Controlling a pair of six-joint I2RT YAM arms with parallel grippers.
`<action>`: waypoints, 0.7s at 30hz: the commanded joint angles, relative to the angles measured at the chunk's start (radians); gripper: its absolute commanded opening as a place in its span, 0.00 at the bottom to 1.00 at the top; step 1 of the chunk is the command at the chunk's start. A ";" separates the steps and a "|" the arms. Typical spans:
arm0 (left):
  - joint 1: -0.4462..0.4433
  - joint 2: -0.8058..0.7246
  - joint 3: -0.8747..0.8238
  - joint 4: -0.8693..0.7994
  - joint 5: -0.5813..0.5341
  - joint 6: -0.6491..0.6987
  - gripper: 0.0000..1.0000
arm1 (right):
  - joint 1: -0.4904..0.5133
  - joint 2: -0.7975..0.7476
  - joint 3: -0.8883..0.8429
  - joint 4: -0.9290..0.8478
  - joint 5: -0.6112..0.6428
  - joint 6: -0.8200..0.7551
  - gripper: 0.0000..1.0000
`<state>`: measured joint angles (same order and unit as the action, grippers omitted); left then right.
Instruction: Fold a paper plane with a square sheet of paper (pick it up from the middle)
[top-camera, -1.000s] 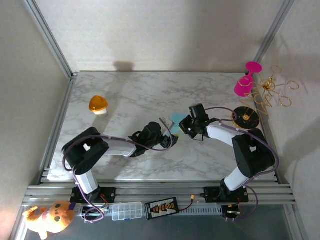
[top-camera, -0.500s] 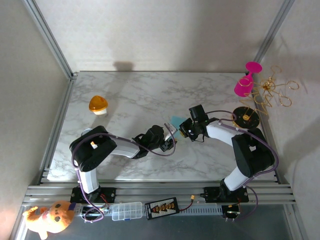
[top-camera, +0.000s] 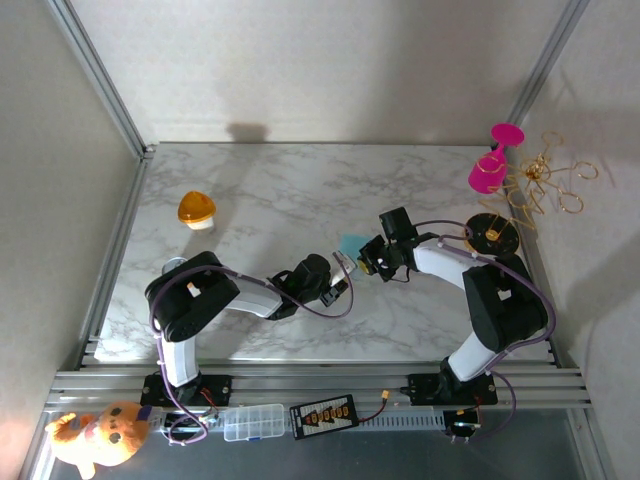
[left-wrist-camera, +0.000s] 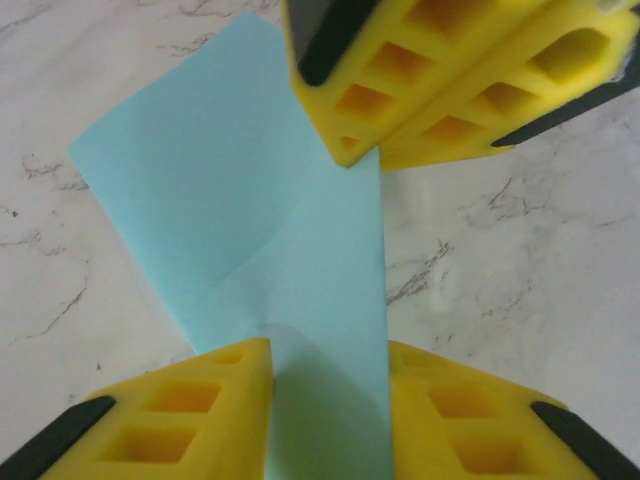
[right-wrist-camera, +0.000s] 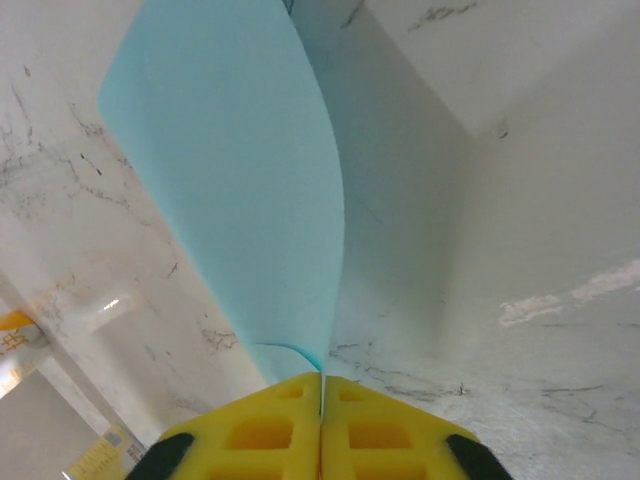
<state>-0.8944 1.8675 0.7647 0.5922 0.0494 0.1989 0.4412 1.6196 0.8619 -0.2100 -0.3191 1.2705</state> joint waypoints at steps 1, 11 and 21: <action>-0.009 0.015 0.002 0.013 -0.021 0.017 0.28 | -0.013 0.012 0.035 -0.037 -0.013 -0.018 0.21; -0.009 0.018 -0.008 0.007 -0.012 0.022 0.27 | -0.046 0.124 0.117 -0.082 -0.031 -0.157 0.40; -0.008 0.014 -0.020 0.008 -0.017 0.012 0.27 | -0.059 0.123 0.124 -0.072 -0.015 -0.194 0.10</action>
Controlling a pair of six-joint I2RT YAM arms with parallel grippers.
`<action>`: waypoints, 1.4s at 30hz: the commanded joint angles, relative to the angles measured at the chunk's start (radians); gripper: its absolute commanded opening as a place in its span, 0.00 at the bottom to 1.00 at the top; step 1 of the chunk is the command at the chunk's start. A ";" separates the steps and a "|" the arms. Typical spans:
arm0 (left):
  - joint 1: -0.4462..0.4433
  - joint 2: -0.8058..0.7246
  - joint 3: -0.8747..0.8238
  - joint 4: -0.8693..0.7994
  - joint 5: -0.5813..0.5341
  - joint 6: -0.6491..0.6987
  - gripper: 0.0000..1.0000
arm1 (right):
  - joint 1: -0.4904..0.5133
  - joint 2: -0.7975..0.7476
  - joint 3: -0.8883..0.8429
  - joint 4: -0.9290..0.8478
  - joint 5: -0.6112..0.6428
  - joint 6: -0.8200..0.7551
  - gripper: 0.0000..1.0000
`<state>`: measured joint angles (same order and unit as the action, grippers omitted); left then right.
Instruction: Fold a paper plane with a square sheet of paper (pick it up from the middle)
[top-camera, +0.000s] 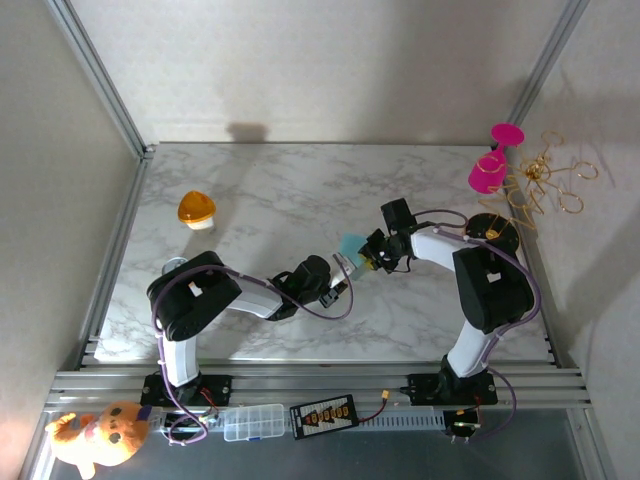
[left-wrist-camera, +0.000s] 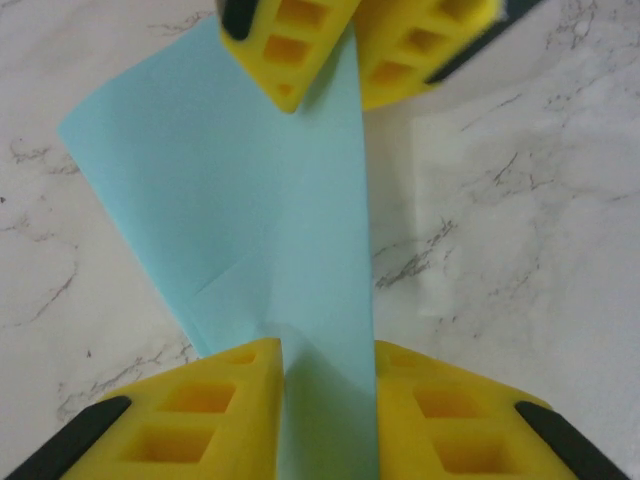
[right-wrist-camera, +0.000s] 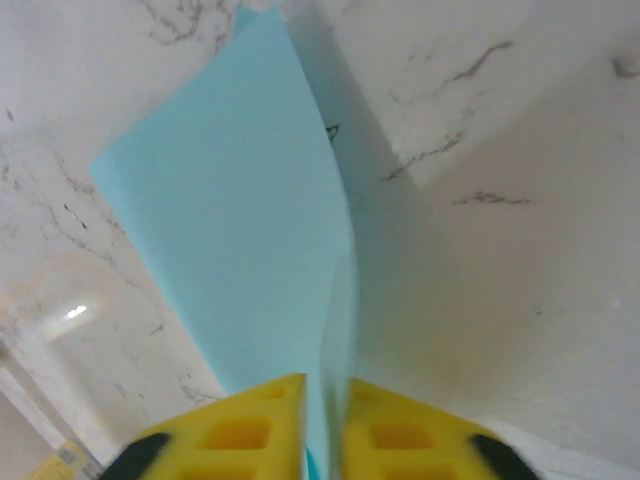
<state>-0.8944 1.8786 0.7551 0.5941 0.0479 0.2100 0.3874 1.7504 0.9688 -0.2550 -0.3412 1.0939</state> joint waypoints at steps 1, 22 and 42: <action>-0.007 0.001 -0.007 0.004 -0.013 -0.005 0.28 | -0.005 -0.015 0.015 -0.023 0.007 -0.016 0.06; -0.012 0.056 0.258 -0.307 -0.052 -0.184 0.41 | 0.007 -0.074 0.019 -0.075 0.059 0.079 0.01; -0.003 0.002 0.181 -0.273 -0.044 -0.215 0.36 | 0.009 -0.022 0.062 -0.121 0.062 0.026 0.06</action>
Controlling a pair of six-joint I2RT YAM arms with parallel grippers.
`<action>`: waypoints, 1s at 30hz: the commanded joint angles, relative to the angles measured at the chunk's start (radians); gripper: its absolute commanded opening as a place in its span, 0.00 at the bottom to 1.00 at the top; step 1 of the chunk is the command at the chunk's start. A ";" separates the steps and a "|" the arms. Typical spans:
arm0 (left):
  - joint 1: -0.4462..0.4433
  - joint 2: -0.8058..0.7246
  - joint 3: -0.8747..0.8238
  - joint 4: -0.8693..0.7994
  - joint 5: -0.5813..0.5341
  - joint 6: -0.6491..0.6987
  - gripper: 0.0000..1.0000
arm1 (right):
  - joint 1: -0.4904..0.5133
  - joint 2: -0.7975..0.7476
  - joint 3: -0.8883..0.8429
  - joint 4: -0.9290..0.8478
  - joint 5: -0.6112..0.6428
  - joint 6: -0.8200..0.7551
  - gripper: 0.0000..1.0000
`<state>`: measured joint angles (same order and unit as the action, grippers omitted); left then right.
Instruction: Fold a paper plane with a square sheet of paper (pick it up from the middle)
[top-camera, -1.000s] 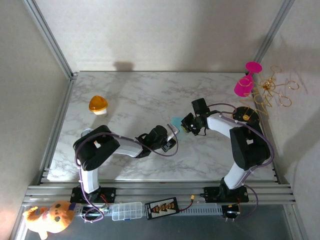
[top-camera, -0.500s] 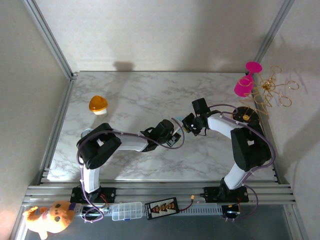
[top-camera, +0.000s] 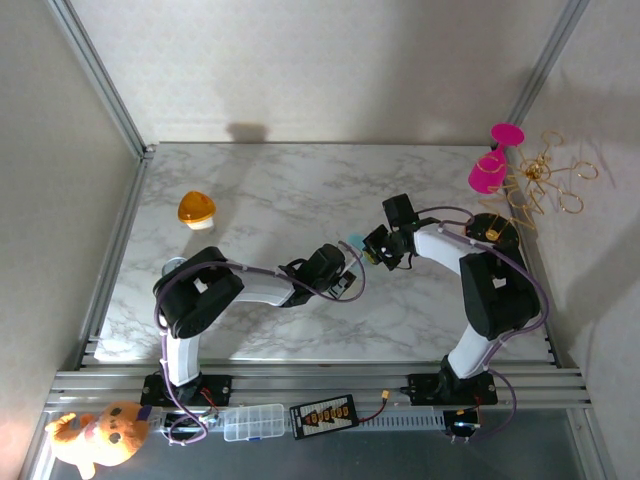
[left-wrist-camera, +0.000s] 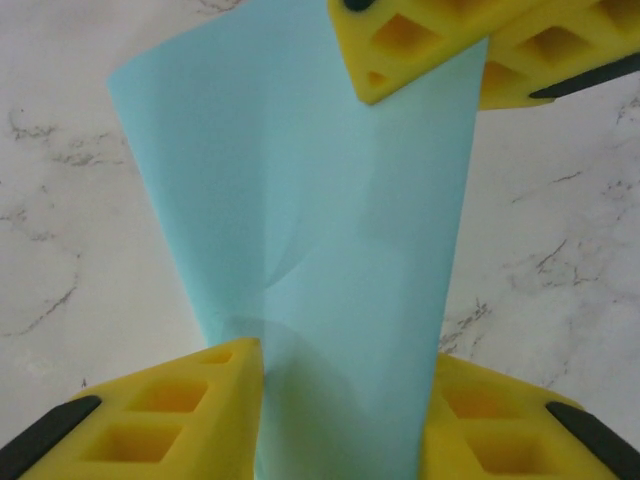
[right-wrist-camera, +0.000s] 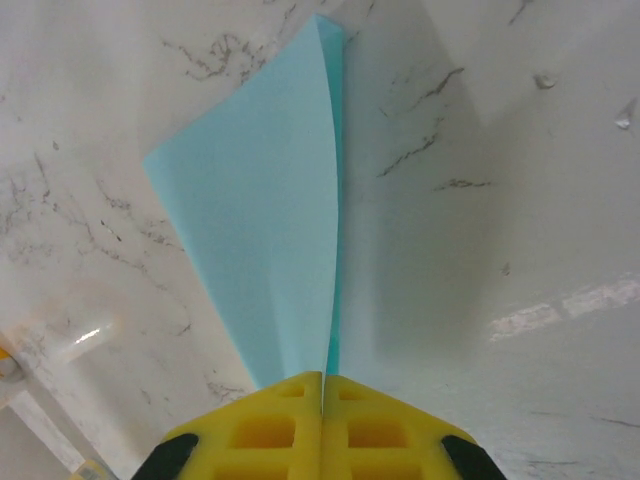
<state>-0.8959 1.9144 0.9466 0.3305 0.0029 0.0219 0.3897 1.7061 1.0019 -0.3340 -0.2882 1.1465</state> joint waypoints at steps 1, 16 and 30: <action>0.001 -0.035 -0.011 -0.010 0.008 -0.034 0.35 | 0.006 0.022 0.029 -0.043 0.009 -0.030 0.06; 0.015 -0.061 0.011 -0.058 0.029 -0.079 0.39 | 0.038 0.070 0.075 -0.071 0.018 -0.069 0.07; 0.014 -0.057 -0.009 -0.072 -0.009 -0.065 0.21 | 0.038 0.081 0.082 -0.068 0.003 -0.073 0.19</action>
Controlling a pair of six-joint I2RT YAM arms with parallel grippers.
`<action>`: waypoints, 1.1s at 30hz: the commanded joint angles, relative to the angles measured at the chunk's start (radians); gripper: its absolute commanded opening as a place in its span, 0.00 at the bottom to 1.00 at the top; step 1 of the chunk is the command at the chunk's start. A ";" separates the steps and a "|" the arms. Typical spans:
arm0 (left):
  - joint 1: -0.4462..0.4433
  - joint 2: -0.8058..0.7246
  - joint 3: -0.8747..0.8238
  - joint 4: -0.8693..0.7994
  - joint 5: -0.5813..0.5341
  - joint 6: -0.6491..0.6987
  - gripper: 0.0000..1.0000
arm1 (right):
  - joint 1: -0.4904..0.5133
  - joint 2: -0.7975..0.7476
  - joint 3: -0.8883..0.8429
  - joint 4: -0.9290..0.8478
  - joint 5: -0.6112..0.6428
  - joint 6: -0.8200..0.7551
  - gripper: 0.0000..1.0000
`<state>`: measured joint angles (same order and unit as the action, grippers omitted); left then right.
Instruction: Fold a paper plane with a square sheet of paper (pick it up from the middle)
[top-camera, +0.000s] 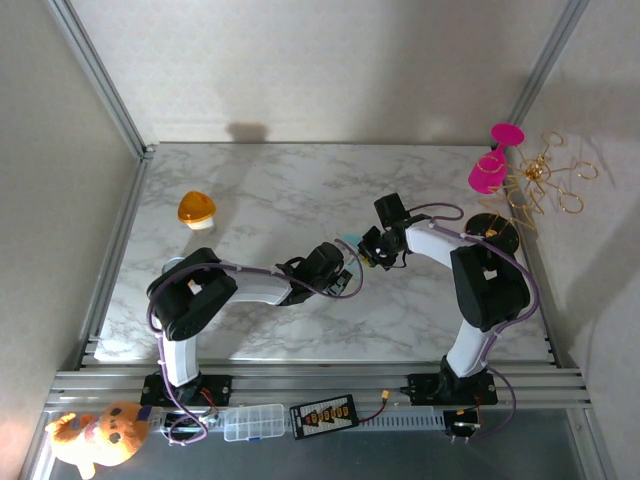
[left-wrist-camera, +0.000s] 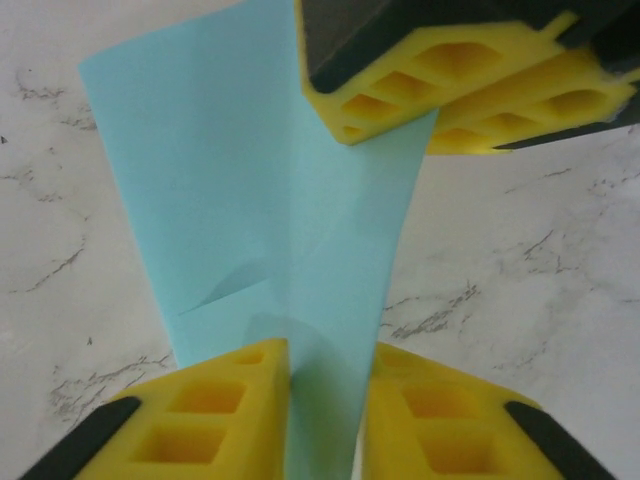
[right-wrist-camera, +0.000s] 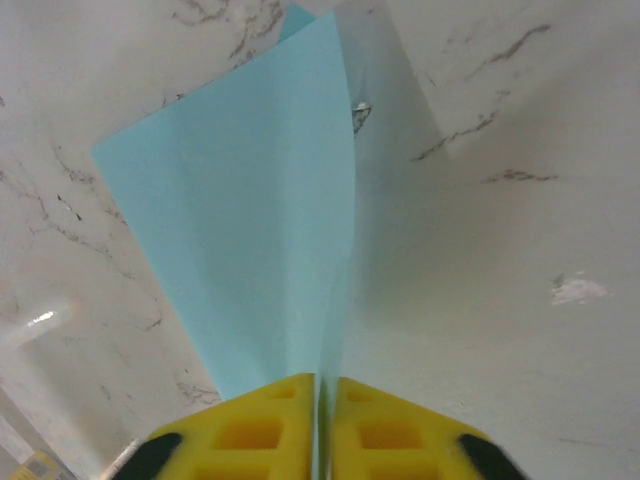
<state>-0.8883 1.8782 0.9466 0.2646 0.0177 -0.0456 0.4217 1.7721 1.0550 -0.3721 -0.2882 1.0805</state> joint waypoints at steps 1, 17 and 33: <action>0.008 -0.019 -0.013 0.001 -0.022 0.000 0.20 | 0.007 0.013 0.030 -0.030 0.002 -0.007 0.25; 0.080 -0.058 -0.126 0.161 0.130 -0.109 0.11 | -0.026 -0.079 0.018 -0.029 0.077 -0.028 0.69; 0.132 -0.045 -0.110 0.167 0.309 -0.259 0.00 | -0.059 -0.200 -0.123 0.219 0.015 -0.198 0.73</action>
<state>-0.7700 1.8336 0.8330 0.3935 0.2699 -0.2371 0.3706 1.6104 0.9638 -0.2256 -0.2520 0.9413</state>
